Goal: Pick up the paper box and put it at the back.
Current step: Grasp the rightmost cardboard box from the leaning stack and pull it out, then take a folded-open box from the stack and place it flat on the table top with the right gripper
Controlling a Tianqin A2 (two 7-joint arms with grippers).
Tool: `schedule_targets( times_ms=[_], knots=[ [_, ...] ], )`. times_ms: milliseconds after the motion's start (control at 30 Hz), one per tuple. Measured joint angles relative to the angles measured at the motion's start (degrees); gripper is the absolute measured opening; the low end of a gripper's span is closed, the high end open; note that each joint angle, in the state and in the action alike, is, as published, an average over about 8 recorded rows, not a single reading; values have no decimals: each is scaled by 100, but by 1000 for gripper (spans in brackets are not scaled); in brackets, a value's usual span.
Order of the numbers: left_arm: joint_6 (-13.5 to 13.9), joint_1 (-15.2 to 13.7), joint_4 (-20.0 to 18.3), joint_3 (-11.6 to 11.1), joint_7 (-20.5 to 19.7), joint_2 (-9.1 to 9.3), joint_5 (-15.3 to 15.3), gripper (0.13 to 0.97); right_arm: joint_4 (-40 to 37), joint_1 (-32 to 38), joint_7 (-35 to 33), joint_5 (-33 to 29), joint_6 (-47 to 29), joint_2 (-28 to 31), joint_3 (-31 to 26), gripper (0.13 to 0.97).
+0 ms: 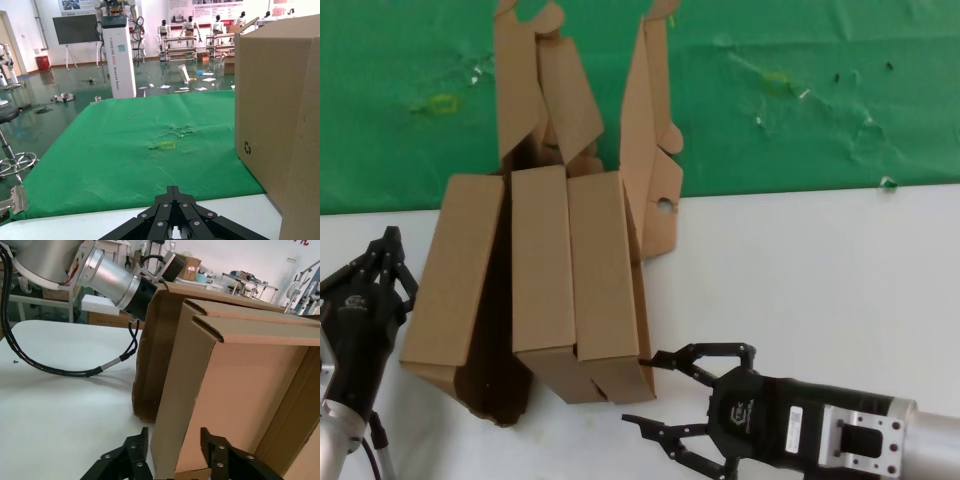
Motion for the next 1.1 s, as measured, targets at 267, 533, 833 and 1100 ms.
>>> schedule_targets(
  times_ms=[267,533,833,1100],
  knots=[
    [0,0,0,0,0,0,0,143,-93,117,-57,18,-37,-89,-108,392],
    [0,0,0,0,0,0,0,143,-78,98,-108,84,-26,-51,-68,256],
    [0,0,0,0,0,0,0,143,106,-118,-208,187,81,88,124,170],
    [0,0,0,0,0,0,0,143,491,-542,-218,262,301,420,543,150]
  ],
)
